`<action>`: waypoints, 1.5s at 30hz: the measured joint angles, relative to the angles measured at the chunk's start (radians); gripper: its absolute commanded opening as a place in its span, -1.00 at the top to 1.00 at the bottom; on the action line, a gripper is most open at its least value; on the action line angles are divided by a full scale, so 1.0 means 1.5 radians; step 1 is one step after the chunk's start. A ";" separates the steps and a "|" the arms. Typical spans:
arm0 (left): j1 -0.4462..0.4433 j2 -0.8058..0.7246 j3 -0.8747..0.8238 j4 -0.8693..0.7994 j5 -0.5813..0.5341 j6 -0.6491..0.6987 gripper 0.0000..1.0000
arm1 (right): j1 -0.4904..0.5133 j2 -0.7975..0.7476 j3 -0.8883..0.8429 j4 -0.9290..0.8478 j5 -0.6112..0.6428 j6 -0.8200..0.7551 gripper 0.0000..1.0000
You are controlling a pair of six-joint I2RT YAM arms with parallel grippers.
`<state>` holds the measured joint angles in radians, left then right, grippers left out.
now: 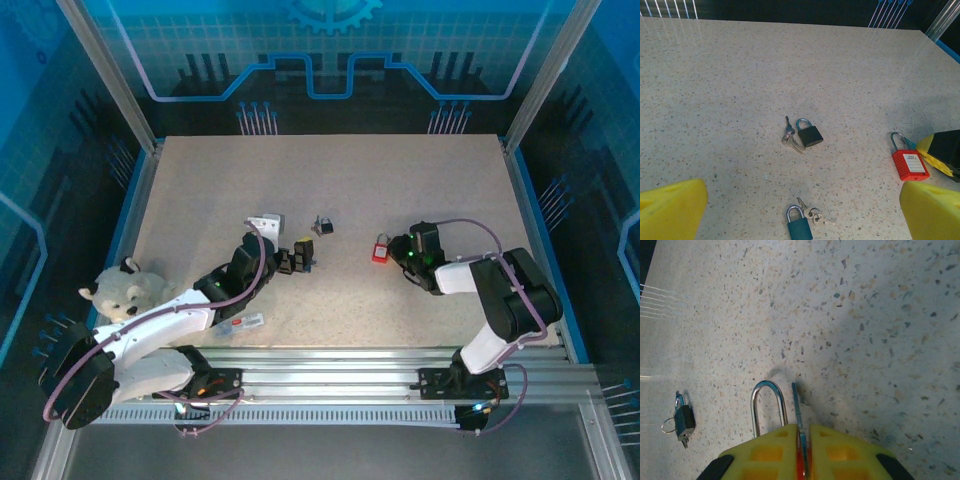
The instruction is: Lock with the key
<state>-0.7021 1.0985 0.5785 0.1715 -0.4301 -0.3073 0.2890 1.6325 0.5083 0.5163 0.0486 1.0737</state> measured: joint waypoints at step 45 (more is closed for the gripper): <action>0.000 0.000 0.000 0.000 0.000 0.000 -0.99 | 0.014 -0.158 -0.012 -0.123 0.034 -0.043 -0.02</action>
<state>-0.7021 1.0985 0.5785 0.1715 -0.4305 -0.3073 0.3103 1.3949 0.4900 0.3313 0.0990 1.0088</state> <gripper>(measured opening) 0.992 0.447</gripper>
